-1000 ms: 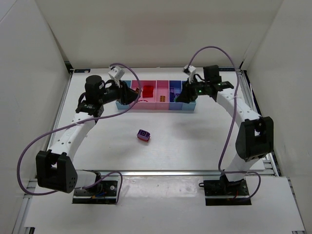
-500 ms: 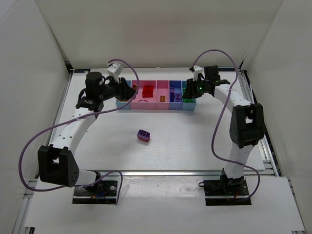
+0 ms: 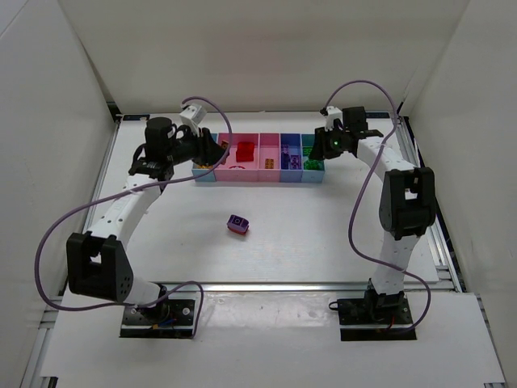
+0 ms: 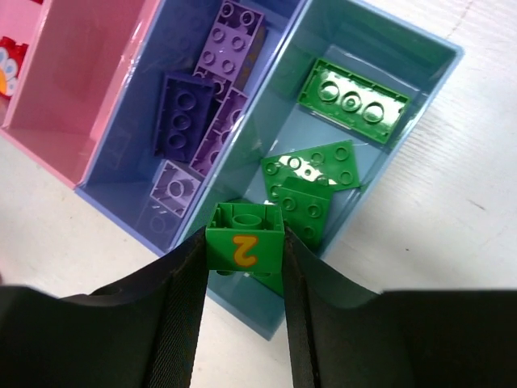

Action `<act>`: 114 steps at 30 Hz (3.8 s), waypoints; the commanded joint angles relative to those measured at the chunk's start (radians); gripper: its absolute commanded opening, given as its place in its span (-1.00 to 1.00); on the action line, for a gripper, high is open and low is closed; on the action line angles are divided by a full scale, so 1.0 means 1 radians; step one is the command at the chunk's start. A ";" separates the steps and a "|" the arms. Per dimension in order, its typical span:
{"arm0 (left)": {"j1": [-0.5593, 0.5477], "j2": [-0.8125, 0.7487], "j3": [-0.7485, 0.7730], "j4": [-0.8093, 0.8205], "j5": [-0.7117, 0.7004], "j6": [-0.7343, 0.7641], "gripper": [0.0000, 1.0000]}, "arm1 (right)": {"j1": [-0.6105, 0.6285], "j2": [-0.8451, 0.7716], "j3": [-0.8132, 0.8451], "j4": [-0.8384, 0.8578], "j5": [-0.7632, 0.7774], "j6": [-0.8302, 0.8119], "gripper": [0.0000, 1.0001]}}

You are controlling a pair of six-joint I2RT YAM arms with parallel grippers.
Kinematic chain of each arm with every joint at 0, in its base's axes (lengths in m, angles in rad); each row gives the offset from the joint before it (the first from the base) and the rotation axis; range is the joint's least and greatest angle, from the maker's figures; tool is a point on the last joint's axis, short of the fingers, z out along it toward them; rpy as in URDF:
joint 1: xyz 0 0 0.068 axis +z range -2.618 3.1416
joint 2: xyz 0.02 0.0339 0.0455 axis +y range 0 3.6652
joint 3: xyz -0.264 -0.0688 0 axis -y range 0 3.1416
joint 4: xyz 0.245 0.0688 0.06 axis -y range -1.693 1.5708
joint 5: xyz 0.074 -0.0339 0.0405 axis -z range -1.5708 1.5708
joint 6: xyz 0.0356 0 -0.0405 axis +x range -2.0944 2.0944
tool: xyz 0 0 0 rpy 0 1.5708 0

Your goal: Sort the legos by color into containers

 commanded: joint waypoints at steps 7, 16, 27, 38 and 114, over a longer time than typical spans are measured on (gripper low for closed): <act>-0.016 0.079 0.091 -0.013 0.031 -0.019 -0.53 | -0.004 0.000 0.022 0.042 0.054 -0.016 0.54; -0.094 0.309 0.290 -0.004 0.047 -0.041 -0.51 | -0.004 -0.153 -0.018 0.074 -0.005 0.062 0.61; -0.209 0.551 0.445 0.045 -0.125 -0.226 -0.49 | -0.041 -0.339 -0.110 0.045 0.033 0.083 0.63; -0.265 0.694 0.546 0.057 -0.272 -0.233 -0.19 | -0.091 -0.350 -0.152 0.042 -0.001 0.130 0.63; -0.338 0.156 0.002 -0.768 -0.022 1.496 0.38 | -0.101 -0.411 -0.310 0.005 -0.305 -0.118 0.58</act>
